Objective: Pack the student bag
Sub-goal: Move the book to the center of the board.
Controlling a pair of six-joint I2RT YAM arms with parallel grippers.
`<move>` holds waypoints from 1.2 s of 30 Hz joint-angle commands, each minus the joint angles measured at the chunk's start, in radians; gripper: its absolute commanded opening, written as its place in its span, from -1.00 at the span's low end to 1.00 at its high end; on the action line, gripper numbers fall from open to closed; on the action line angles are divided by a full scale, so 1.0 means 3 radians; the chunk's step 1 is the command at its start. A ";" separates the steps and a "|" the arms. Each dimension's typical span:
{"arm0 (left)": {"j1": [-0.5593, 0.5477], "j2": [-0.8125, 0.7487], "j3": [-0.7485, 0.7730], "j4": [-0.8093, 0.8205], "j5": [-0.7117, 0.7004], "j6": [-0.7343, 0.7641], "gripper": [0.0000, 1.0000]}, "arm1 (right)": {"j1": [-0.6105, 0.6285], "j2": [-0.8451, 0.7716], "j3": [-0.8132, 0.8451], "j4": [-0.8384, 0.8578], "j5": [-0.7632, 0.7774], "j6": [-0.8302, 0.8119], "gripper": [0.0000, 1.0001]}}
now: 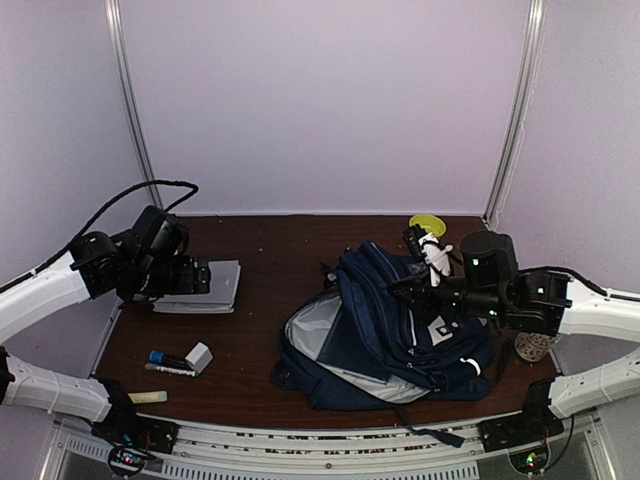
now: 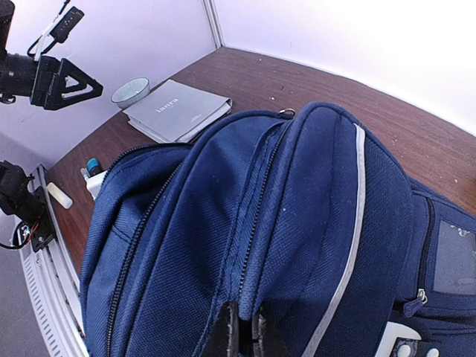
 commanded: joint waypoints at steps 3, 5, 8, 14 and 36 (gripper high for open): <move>0.0178 -0.0121 -0.0109 -0.0112 -0.0106 -0.0176 0.95 | -0.0071 -0.0101 -0.0198 0.0589 0.0340 -0.0119 -1.00; 0.0208 -0.0144 -0.0125 -0.0172 -0.0161 -0.0274 0.95 | -0.0069 -0.0067 -0.0241 0.0597 0.0392 -0.0168 -1.00; 0.0295 -0.0180 -0.0176 -0.0288 -0.0224 -0.0567 0.95 | -0.0070 0.0050 -0.0292 0.0620 0.0425 -0.0208 -1.00; 0.0367 -0.0313 -0.0442 -0.0099 -0.0219 -0.1194 0.90 | -0.0070 0.0222 -0.0440 0.0872 0.0383 -0.0149 -1.00; 0.1099 0.0408 -0.1101 0.1451 0.0418 -0.2351 0.63 | -0.0069 0.0154 -0.0587 0.0987 0.0532 -0.0083 -1.00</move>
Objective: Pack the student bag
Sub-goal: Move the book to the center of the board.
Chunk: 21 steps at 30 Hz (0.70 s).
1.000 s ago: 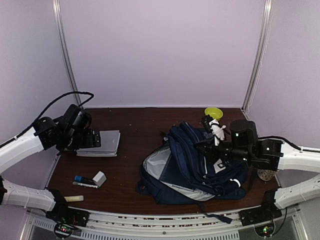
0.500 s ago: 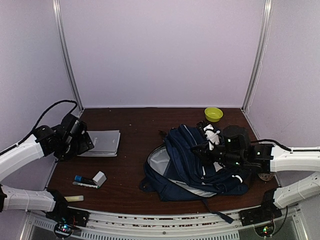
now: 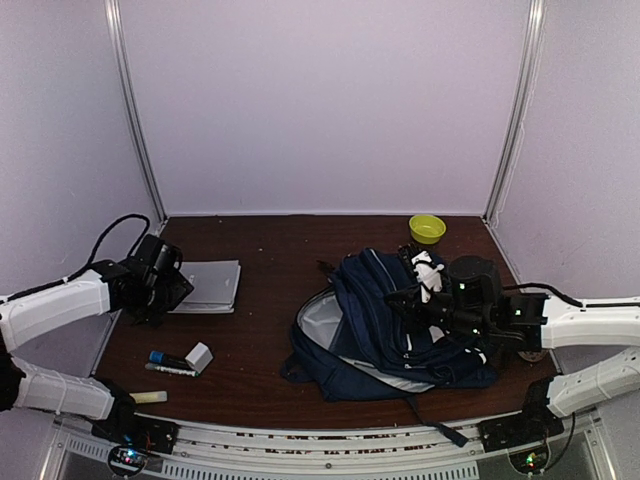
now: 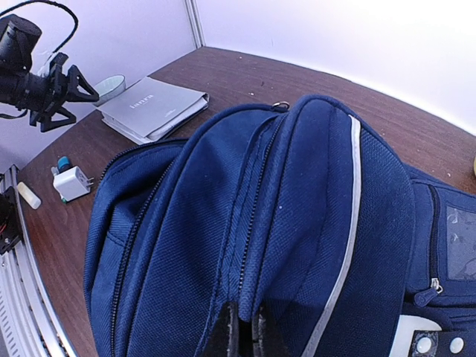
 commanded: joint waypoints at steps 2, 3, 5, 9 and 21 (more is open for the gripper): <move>0.0237 0.0388 -0.0266 0.0896 0.0346 -0.0571 0.59 | -0.0061 -0.0064 -0.0022 0.0131 0.0326 -0.0002 -1.00; 0.0276 0.0456 -0.0309 0.1038 0.0386 -0.0594 0.56 | -0.0061 -0.0066 -0.0026 0.0132 0.0332 0.0000 -1.00; 0.0330 0.0590 -0.0363 0.1237 0.0418 -0.0618 0.49 | -0.0065 -0.0073 -0.0031 0.0135 0.0336 0.0008 -1.00; 0.0477 0.0829 -0.0452 0.1845 0.0527 -0.0476 0.36 | -0.0063 -0.0065 -0.0035 0.0140 0.0339 0.0009 -1.00; 0.0574 0.0981 -0.0465 0.2179 0.0540 -0.0506 0.22 | -0.0075 -0.0001 0.0005 0.0114 0.0331 0.0017 -1.00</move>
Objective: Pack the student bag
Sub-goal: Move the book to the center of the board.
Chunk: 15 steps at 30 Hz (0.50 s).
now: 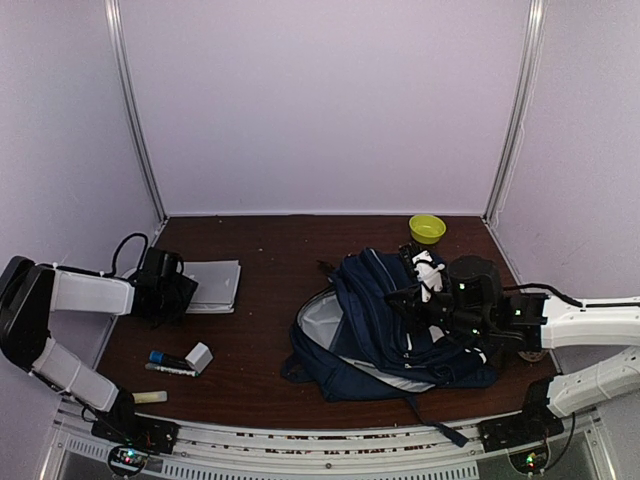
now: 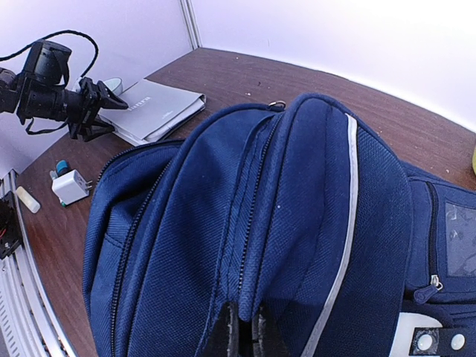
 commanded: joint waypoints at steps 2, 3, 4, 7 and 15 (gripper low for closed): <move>0.0039 0.0077 0.0018 0.0220 -0.0112 -0.0043 0.15 | -0.0077 -0.0004 0.0005 0.0113 0.0295 -0.0036 -1.00; 0.0051 0.0103 0.0021 0.0236 -0.0113 -0.0048 0.13 | -0.0073 -0.0011 0.0003 0.0113 0.0296 -0.0039 -1.00; 0.0058 0.0130 0.0018 0.0262 -0.0089 -0.0041 0.10 | -0.0077 -0.0018 -0.0005 0.0117 0.0300 -0.0036 -1.00; 0.0067 0.0199 -0.0001 0.0321 -0.0051 -0.0044 -0.11 | -0.0074 -0.0035 -0.0015 0.0128 0.0303 -0.0036 -1.00; 0.0065 0.0259 -0.0037 0.0384 0.0100 0.0101 -0.97 | -0.0082 -0.0011 0.0004 0.0114 0.0306 -0.0031 -1.00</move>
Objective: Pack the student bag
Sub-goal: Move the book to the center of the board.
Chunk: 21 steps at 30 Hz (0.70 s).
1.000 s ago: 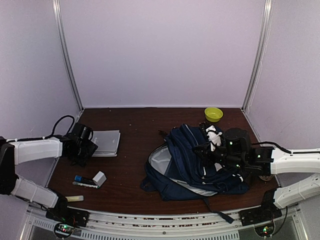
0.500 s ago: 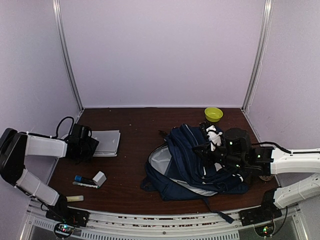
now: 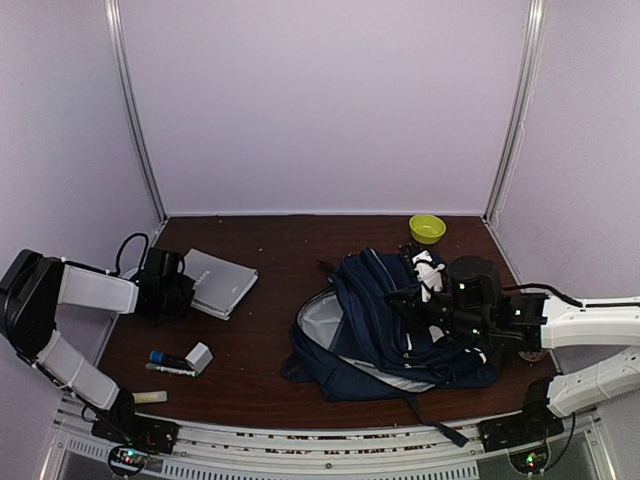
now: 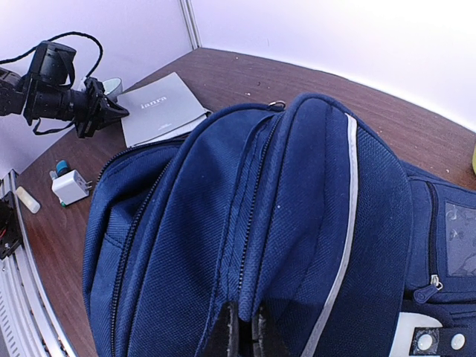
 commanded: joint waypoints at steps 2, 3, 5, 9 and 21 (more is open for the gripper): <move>0.0022 0.0057 -0.0058 0.0065 0.0168 0.0179 -1.00 | -0.0078 -0.0005 0.0005 0.0115 0.0301 -0.0035 -1.00; 0.0023 0.0059 -0.0066 0.0074 0.0209 0.0201 -1.00 | -0.0079 -0.0004 0.0004 0.0114 0.0300 -0.0036 -1.00; 0.0022 0.0064 -0.0080 0.0100 0.0296 0.0265 -1.00 | -0.0082 0.0003 0.0011 0.0116 0.0299 -0.0036 -1.00; 0.0020 0.0058 0.0010 -0.0022 0.0510 0.0544 -1.00 | -0.0082 0.0009 0.0014 0.0109 0.0301 -0.0035 -1.00; -0.0014 0.0034 0.0519 -0.0929 0.1148 0.1834 -1.00 | -0.0081 0.0006 0.0009 0.0109 0.0298 -0.0036 -1.00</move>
